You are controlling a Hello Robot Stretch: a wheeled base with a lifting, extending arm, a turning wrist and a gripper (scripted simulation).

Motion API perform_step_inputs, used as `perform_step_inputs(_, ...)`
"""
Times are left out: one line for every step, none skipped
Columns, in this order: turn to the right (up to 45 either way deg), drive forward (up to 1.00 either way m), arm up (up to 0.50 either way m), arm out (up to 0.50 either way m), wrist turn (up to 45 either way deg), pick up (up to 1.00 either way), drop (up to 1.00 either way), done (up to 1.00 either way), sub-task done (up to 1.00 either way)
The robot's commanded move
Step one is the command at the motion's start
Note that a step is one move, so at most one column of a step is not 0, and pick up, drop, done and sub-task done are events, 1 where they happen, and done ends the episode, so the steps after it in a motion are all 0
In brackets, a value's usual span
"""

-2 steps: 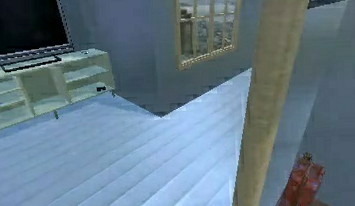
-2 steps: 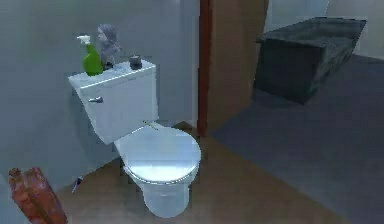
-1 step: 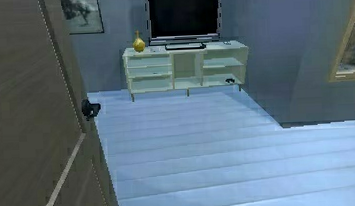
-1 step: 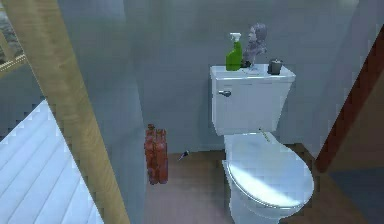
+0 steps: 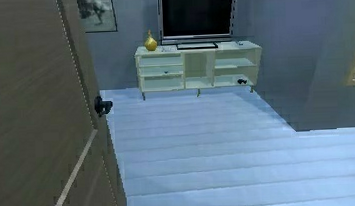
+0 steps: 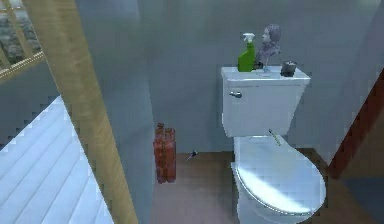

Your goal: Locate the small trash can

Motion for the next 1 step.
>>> perform_step_inputs(0.0, 0.4, 0.0, 0.0, 0.0, 0.0, 0.0, 0.0, 0.0)
